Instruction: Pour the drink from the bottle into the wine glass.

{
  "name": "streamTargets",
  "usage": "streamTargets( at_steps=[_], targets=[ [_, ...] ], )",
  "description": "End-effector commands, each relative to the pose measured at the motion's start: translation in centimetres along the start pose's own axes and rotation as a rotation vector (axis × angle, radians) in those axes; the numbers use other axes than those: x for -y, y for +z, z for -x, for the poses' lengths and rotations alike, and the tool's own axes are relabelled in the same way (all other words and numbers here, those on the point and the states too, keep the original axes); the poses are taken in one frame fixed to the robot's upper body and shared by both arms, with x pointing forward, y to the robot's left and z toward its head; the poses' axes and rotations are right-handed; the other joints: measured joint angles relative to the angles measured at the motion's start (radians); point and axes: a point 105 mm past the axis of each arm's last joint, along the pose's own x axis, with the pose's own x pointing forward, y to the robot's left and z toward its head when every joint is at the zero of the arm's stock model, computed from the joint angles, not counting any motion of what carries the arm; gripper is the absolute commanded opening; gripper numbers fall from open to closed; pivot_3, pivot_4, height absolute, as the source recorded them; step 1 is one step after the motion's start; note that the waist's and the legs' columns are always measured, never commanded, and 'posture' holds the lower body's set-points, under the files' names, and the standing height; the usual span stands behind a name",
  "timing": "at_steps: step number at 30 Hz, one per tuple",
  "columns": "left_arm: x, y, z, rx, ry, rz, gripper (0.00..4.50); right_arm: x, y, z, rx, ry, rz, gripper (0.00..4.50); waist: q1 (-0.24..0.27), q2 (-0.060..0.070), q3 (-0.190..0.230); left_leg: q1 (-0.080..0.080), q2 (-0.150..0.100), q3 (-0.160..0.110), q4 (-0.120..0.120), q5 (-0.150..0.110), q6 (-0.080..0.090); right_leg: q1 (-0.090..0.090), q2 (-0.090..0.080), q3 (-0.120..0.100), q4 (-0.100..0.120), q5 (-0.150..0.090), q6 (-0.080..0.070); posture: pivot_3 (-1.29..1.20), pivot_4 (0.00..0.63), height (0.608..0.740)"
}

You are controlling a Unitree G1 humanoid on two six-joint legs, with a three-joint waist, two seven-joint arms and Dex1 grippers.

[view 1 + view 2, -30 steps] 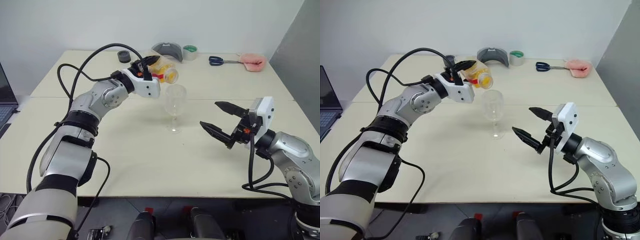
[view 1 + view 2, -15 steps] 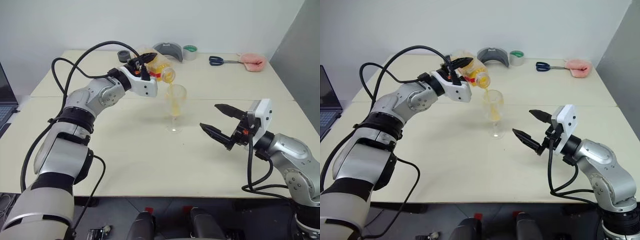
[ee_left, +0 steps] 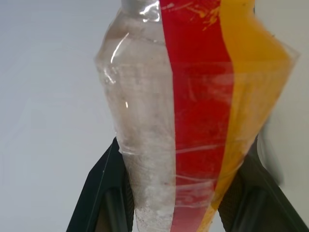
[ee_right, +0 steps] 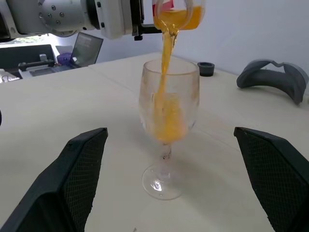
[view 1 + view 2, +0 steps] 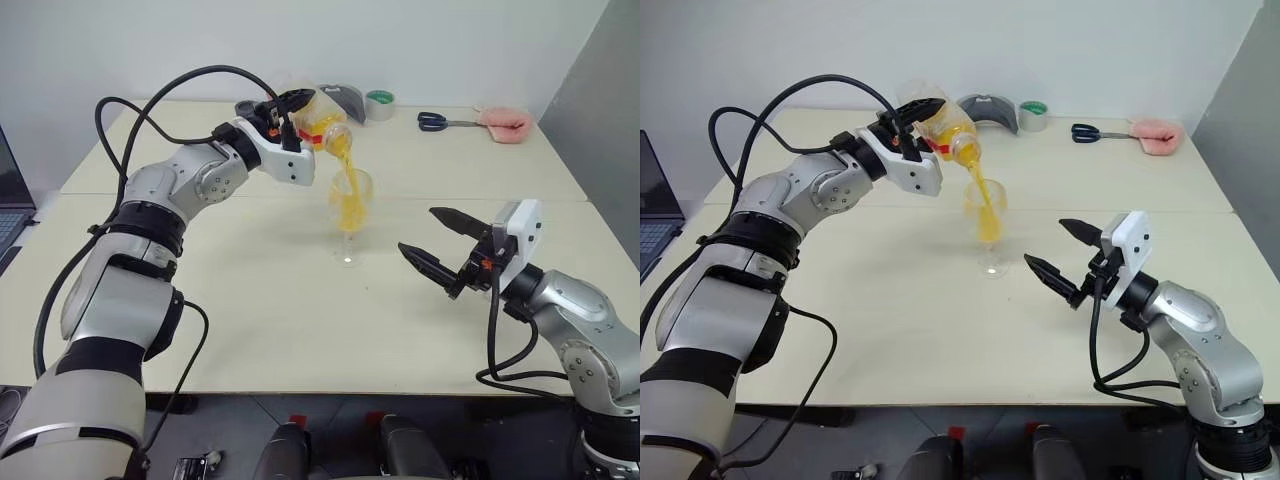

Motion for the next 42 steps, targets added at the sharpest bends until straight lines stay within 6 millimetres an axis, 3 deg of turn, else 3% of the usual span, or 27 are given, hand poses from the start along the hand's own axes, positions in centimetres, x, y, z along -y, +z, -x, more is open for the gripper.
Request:
streamTargets(
  at_steps=[1,15,42],
  targets=[
    [-2.4,-0.3,-0.1,0.0,0.068,-0.036,1.76,-0.9,1.3,-0.1,0.055,0.013,0.036,4.5,0.0,0.0,0.0,0.0,0.0,0.0,0.0,0.0,0.0,0.0,0.0,0.0,0.0,0.0,0.0,0.0,0.15,0.74],
    [-2.1,-0.8,0.1,-0.017,0.068,-0.047,1.76,-2.4,1.6,-0.7,0.071,0.029,0.007,4.5,0.0,0.0,0.0,0.0,0.0,0.0,0.001,0.0,0.0,0.0,0.0,0.0,0.0,0.0,0.0,0.0,0.15,0.74],
    [-2.2,-0.3,-0.6,-0.004,0.084,-0.047,1.76,-4.0,0.1,-0.8,0.055,0.045,-0.047,4.5,0.0,0.0,0.0,-0.001,0.0,0.0,0.002,0.0,0.0,0.0,0.0,0.0,0.001,0.0,0.0,0.0,0.15,0.74]
  ],
)
